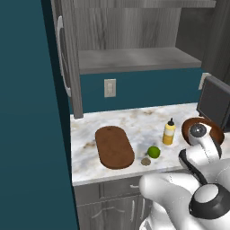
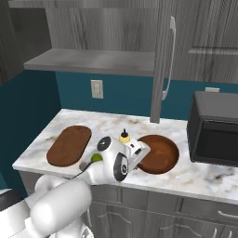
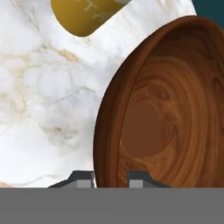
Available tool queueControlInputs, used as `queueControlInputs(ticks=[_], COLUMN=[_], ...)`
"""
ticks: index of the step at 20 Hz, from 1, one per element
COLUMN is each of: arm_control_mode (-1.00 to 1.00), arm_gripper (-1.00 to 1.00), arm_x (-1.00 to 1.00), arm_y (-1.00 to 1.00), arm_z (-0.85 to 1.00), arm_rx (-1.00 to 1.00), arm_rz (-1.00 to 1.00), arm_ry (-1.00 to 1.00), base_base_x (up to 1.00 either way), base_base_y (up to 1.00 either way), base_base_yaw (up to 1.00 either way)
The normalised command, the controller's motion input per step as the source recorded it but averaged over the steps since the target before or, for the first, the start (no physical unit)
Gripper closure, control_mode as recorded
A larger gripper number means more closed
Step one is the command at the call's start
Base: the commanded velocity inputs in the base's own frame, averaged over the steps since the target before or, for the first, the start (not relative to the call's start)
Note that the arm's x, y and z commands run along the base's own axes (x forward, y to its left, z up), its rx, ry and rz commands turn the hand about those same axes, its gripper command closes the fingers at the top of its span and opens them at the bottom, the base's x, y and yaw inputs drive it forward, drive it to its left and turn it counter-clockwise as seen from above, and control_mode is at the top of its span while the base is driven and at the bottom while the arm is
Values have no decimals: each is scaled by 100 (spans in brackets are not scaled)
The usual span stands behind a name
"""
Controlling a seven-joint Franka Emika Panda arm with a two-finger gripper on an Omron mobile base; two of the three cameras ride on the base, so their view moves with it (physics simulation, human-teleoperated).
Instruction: Open the cabinet. Place the bowl and condiment on the counter. Then place the lime and garlic on the cutting board.
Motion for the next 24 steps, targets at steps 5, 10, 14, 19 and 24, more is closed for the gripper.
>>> queueControlInputs(ticks=[5,10,14,19,24], arm_control_mode=[-100,-100,-100,-100,-100], arm_gripper=[100,100,100,-100,-100], arm_x=[27,23,15,0,0], arm_y=[-4,-12,-12,0,0], arm_z=[-14,-21,-22,-12,0], arm_rx=[0,0,0,0,0], arm_rz=[0,0,0,0,0], arm_ry=[1,0,0,0,-1], base_base_x=[0,0,0,0,0], base_base_y=[0,0,0,0,0], base_base_yaw=[0,0,0,0,0])
